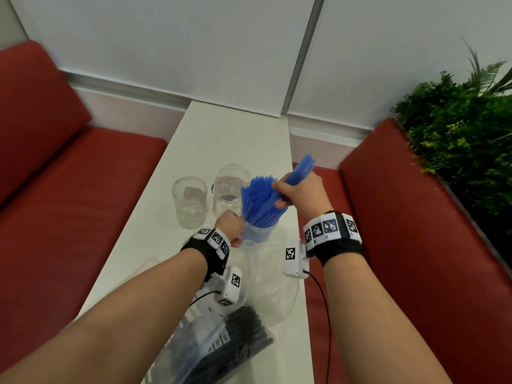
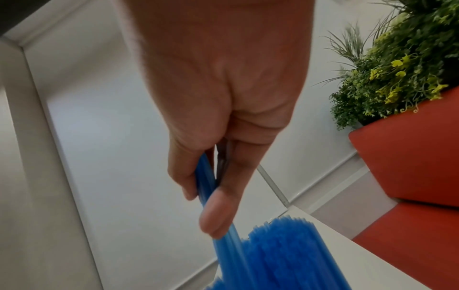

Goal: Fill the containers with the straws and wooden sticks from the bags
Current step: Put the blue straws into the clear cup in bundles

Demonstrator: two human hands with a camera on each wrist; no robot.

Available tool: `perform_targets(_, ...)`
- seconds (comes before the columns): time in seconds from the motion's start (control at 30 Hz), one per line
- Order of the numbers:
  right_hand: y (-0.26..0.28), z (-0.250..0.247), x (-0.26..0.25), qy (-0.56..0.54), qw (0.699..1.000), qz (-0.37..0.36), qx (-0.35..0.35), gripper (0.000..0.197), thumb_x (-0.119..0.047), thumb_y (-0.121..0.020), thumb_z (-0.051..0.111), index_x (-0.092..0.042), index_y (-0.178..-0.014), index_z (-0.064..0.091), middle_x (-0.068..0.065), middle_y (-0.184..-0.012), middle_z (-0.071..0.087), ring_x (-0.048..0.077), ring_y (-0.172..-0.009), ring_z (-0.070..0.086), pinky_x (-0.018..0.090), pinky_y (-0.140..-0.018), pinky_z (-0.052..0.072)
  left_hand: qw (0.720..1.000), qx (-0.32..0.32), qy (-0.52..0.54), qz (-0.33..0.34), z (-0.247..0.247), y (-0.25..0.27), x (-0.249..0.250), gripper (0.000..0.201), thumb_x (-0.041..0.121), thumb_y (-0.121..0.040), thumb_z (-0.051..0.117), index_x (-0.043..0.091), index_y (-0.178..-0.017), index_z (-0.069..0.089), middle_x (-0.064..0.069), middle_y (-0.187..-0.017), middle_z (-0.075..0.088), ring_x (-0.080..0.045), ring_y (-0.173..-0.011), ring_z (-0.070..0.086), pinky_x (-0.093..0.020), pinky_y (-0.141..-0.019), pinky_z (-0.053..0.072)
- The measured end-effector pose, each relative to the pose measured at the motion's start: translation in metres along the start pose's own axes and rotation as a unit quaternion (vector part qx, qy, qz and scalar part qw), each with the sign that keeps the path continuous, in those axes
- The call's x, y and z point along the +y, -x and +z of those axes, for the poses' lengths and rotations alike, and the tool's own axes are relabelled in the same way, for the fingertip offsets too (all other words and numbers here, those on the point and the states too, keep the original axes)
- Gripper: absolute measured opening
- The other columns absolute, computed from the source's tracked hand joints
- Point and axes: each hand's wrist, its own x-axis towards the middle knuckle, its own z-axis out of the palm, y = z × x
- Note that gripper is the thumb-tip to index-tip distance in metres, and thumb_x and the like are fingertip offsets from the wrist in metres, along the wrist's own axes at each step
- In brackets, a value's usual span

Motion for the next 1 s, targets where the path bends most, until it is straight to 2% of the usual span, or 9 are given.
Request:
perform_targets(0.17,-0.020,0.006,0.012,0.015,0.999,-0.010,0.031,0.012,-0.013,-0.090,0.072,-0.001,-0.091,0.069,0.013,-0.065,0.072,0.014,-0.052,0.069,0.017,-0.053,0.051,0.998,0.017,-0.060,0.026,0.009,-0.022,-0.002,0.024,0.025,-0.095,0.050,0.017,-0.110,0.033,-0.021,-0.103,0.063,-0.028,-0.057,0.059,-0.031,-0.051,0.048)
perform_targets(0.33,-0.032,0.025,0.031,0.047,0.999,0.009,0.020,0.013,-0.010,-0.089,0.072,0.002,-0.089,0.067,0.011,-0.063,0.070,0.013,-0.049,0.065,0.030,-0.062,0.057,0.999,-0.015,-0.004,0.035,0.018,-0.031,-0.006,0.021,0.021,-0.100,0.041,0.010,-0.117,0.044,-0.019,-0.091,0.065,-0.029,-0.055,0.061,-0.030,-0.047,0.052)
perform_targets(0.43,-0.034,0.035,0.037,0.085,0.996,0.000,0.000,0.018,-0.016,-0.085,0.079,-0.004,-0.095,0.069,0.011,-0.091,0.071,0.019,-0.078,0.068,0.037,-0.078,0.058,0.998,-0.014,0.046,0.030,0.023,-0.031,-0.006,0.017,0.018,-0.101,0.039,0.007,-0.113,0.043,-0.018,-0.077,0.063,-0.029,-0.051,0.060,-0.034,-0.048,0.056)
perform_targets(0.5,-0.035,0.038,0.035,0.094,0.995,-0.030,0.011,0.035,-0.031,-0.081,0.082,-0.016,-0.107,0.065,0.003,-0.105,0.062,0.013,-0.090,0.063,0.036,-0.080,0.055,0.998,-0.013,0.060,0.030,0.024,-0.031,-0.005,0.014,0.015,-0.101,0.039,0.006,-0.111,0.042,-0.018,-0.074,0.062,-0.030,-0.052,0.060,-0.038,-0.052,0.057)
perform_targets(0.6,-0.036,0.039,0.021,0.113,0.974,-0.115,0.160,0.043,-0.053,-0.082,0.069,-0.035,-0.118,0.053,-0.009,-0.111,0.052,0.005,-0.095,0.054,0.026,-0.076,0.049,0.997,-0.025,0.069,0.028,0.022,-0.030,-0.004,0.009,0.014,-0.102,0.039,0.009,-0.109,0.039,-0.019,-0.075,0.061,-0.030,-0.055,0.061,-0.039,-0.054,0.058)
perform_targets(0.7,-0.042,0.046,0.013,0.124,0.938,-0.220,0.237,0.044,-0.038,-0.096,0.052,-0.027,-0.139,0.049,-0.003,-0.137,0.054,0.012,-0.128,0.050,0.029,-0.104,0.044,0.997,-0.028,0.071,0.022,0.022,-0.029,-0.003,0.011,0.014,-0.103,0.040,0.009,-0.112,0.038,-0.020,-0.076,0.061,-0.031,-0.056,0.061,-0.042,-0.057,0.058)
perform_targets(0.77,-0.045,0.056,0.021,0.237,0.931,-0.222,0.168,0.050,-0.033,-0.105,0.042,-0.018,-0.152,0.039,0.005,-0.158,0.040,0.021,-0.149,0.030,0.038,-0.121,0.027,0.997,-0.030,0.074,0.020,0.021,-0.028,-0.002,0.016,0.015,-0.103,0.040,0.006,-0.116,0.040,-0.020,-0.077,0.061,-0.031,-0.058,0.061,-0.045,-0.061,0.058)
perform_targets(0.9,-0.034,0.073,0.056,0.430,0.898,-0.090,-0.036,0.067,-0.054,-0.107,0.021,-0.015,-0.161,0.014,0.002,-0.170,0.006,0.026,-0.156,-0.006,0.054,-0.125,0.001,0.995,-0.044,0.086,0.021,0.018,-0.025,-0.003,0.032,0.018,-0.105,0.040,-0.003,-0.129,0.039,-0.020,-0.081,0.060,-0.031,-0.061,0.061,-0.042,-0.061,0.057)
perform_targets(1.0,-0.041,0.070,0.057,0.384,0.918,-0.100,-0.025,0.077,-0.066,-0.101,0.016,-0.019,-0.162,0.007,-0.001,-0.170,-0.003,0.027,-0.155,-0.014,0.057,-0.123,-0.009,0.993,-0.046,0.106,0.015,0.017,-0.022,-0.002,0.040,0.019,-0.104,0.042,-0.004,-0.136,0.033,-0.020,-0.081,0.059,-0.031,-0.061,0.060,-0.042,-0.061,0.057)
